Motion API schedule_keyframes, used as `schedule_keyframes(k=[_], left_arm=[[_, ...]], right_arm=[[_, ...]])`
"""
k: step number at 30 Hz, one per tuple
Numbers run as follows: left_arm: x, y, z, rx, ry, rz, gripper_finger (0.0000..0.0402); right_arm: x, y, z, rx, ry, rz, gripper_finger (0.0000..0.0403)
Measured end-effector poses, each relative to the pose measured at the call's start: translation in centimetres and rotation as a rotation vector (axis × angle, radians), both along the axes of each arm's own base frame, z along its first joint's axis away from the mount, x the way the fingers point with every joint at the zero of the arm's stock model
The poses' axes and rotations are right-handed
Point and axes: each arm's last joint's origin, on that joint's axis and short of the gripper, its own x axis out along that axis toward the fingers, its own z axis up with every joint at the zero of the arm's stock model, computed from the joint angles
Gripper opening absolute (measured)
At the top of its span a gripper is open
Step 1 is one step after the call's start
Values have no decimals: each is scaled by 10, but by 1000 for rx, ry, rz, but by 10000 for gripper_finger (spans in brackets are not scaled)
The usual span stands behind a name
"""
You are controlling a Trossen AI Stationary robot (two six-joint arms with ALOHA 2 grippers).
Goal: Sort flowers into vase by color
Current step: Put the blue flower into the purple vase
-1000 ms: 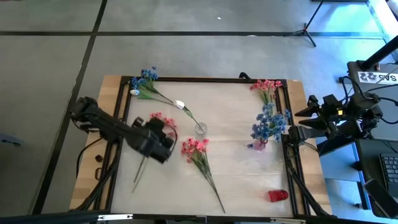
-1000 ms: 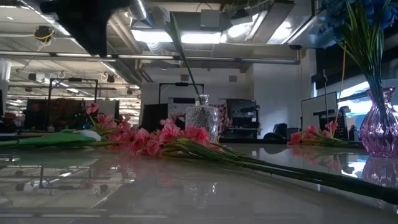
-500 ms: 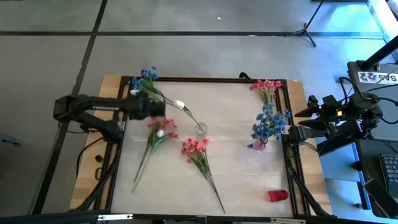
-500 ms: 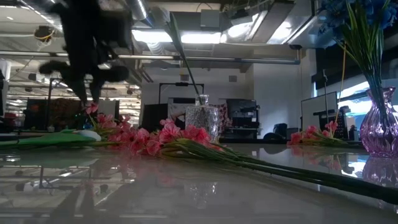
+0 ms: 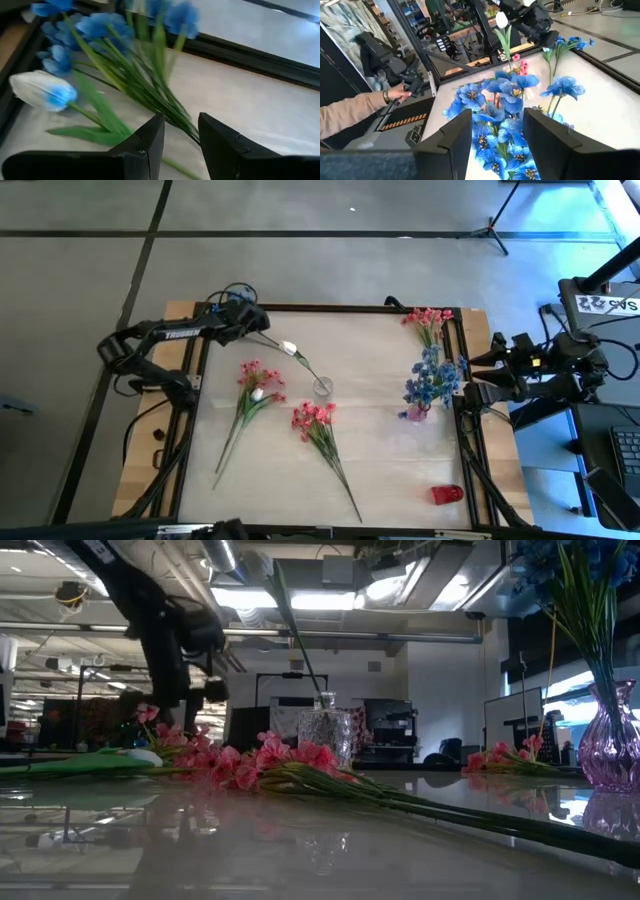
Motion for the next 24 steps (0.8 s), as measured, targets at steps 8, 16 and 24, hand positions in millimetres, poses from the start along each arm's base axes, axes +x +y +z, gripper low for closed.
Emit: schedule_keyframes(k=[8, 16, 24], left_arm=[[-10, 29, -25, -42, -63, 138, 115], [-7, 43, -36, -23, -107, 192, 115], [-7, 44, -38, -21, -111, 198, 92]], right_arm=[[20, 2, -21, -9, 79, 1, 176], [29, 4, -27, -21, 69, 25, 176], [28, 4, -25, -25, 66, 33, 176]])
